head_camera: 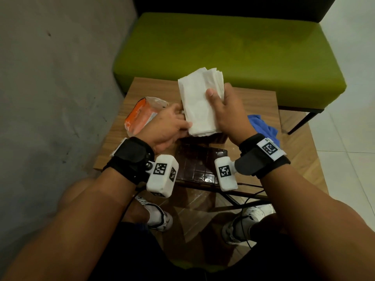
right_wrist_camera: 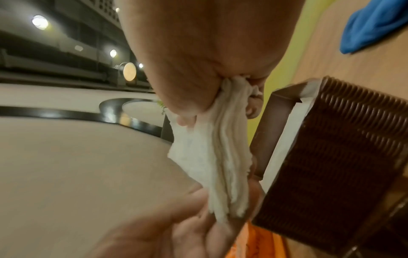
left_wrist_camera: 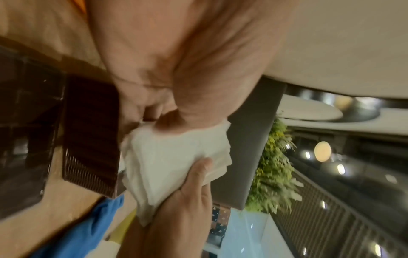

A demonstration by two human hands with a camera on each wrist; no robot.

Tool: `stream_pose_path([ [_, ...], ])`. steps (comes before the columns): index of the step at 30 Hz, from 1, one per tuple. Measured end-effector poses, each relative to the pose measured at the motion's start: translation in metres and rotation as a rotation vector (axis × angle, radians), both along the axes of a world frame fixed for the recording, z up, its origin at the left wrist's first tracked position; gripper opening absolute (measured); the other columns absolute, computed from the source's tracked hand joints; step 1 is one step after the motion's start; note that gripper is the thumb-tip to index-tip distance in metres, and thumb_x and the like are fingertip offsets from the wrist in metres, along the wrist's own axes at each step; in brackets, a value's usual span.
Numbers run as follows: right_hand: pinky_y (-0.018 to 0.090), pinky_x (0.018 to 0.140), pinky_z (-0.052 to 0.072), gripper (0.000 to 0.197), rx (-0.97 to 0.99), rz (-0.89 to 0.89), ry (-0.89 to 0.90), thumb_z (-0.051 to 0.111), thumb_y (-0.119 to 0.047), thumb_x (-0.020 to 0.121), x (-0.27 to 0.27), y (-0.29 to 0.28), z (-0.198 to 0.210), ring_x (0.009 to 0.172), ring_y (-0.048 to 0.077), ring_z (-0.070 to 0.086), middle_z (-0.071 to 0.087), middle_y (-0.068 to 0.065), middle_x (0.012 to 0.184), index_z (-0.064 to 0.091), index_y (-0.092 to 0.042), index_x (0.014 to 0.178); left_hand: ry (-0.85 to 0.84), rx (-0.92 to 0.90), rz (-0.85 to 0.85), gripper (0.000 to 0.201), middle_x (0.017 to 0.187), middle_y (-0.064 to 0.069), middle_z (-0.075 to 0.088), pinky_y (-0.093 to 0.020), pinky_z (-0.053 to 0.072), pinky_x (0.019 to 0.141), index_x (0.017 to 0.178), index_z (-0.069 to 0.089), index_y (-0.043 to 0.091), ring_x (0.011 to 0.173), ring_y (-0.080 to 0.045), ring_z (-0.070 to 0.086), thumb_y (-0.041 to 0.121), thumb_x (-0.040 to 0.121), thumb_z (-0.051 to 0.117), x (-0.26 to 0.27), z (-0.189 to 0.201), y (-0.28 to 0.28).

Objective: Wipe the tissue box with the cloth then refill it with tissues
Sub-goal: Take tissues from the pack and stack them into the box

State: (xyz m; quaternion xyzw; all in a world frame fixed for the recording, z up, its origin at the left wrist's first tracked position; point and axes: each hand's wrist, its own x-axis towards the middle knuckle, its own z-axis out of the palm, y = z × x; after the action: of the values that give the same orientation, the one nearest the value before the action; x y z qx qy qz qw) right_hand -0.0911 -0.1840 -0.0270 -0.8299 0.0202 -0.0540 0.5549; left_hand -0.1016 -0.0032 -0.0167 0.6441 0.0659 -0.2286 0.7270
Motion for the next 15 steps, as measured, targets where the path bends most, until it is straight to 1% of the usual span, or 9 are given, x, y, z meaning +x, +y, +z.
stream_pose_path([
  [2,0.056,0.089,0.057,0.035,-0.053,0.071,0.024,0.054,-0.042,0.109,-0.001,-0.003,0.001,0.100,0.023,0.068,0.067,0.001,0.109,0.056,-0.011,0.124,-0.142,0.205,0.185,0.055,0.143,-0.013,0.064,-0.044,0.061,0.105,0.152,0.045,0.012,0.120,-0.022,0.071,0.007,0.103,0.069,0.004,0.003,0.003],
  [4,0.054,0.087,0.060,0.037,-0.146,0.232,0.070,0.055,-0.044,0.108,-0.001,-0.006,0.004,0.098,0.022,0.072,0.072,0.002,0.111,0.059,-0.014,0.129,-0.406,0.416,0.269,0.064,0.148,-0.004,0.056,-0.037,0.054,0.112,0.152,0.043,0.019,0.131,-0.016,0.061,0.029,0.099,0.078,0.011,0.011,0.007],
  [6,0.051,0.084,0.061,0.036,-0.243,0.411,0.075,0.059,-0.046,0.106,0.000,-0.009,0.011,0.096,0.021,0.074,0.074,0.002,0.111,0.063,-0.017,0.127,-0.564,0.578,0.109,0.077,0.159,-0.001,0.047,-0.029,0.043,0.118,0.157,0.038,0.022,0.144,-0.012,0.048,0.046,0.097,0.078,0.019,0.023,0.009],
  [8,0.041,0.082,0.062,0.034,-0.237,0.511,0.079,0.065,-0.045,0.103,0.003,-0.013,0.021,0.097,0.016,0.074,0.075,-0.001,0.112,0.066,-0.018,0.125,-0.508,0.627,-0.144,0.083,0.155,0.001,0.053,-0.030,0.045,0.116,0.158,0.041,0.020,0.138,-0.008,0.053,0.056,0.092,0.076,0.026,0.035,0.011],
  [9,0.037,0.080,0.061,0.032,-0.219,0.521,0.101,0.067,-0.041,0.103,0.004,-0.015,0.028,0.095,0.014,0.074,0.076,-0.001,0.110,0.067,-0.017,0.123,-0.441,0.596,-0.234,0.075,0.143,0.003,0.064,-0.032,0.054,0.110,0.152,0.049,0.019,0.126,-0.006,0.063,0.055,0.091,0.074,0.029,0.039,0.014],
  [10,0.037,0.078,0.060,0.030,-0.218,0.522,0.127,0.069,-0.040,0.102,0.007,-0.017,0.033,0.092,0.014,0.074,0.075,-0.001,0.106,0.068,-0.015,0.119,-0.395,0.536,-0.303,0.057,0.125,0.007,0.075,-0.030,0.061,0.098,0.140,0.060,0.019,0.110,-0.004,0.072,0.048,0.094,0.074,0.031,0.040,0.016],
  [11,0.040,0.078,0.061,0.029,-0.230,0.532,0.143,0.069,-0.040,0.101,0.010,-0.020,0.035,0.091,0.016,0.074,0.075,-0.001,0.104,0.069,-0.015,0.116,-0.371,0.480,-0.345,0.034,0.108,0.009,0.082,-0.025,0.063,0.086,0.127,0.068,0.020,0.098,-0.002,0.076,0.037,0.099,0.073,0.031,0.039,0.018],
  [12,0.045,0.079,0.062,0.030,-0.241,0.552,0.152,0.070,-0.043,0.100,0.012,-0.023,0.037,0.092,0.018,0.075,0.076,0.000,0.104,0.069,-0.017,0.115,-0.357,0.425,-0.365,0.018,0.099,0.011,0.083,-0.020,0.061,0.079,0.119,0.072,0.020,0.093,-0.001,0.078,0.027,0.102,0.072,0.031,0.039,0.020],
  [15,0.051,0.082,0.064,0.034,-0.223,0.579,0.182,0.073,-0.048,0.096,0.015,-0.025,0.040,0.094,0.024,0.078,0.078,0.004,0.106,0.072,-0.018,0.111,-0.324,0.338,-0.344,0.025,0.111,-0.002,0.083,-0.024,0.062,0.086,0.126,0.073,0.009,0.102,-0.011,0.080,0.018,0.103,0.071,0.027,0.030,0.021],
])
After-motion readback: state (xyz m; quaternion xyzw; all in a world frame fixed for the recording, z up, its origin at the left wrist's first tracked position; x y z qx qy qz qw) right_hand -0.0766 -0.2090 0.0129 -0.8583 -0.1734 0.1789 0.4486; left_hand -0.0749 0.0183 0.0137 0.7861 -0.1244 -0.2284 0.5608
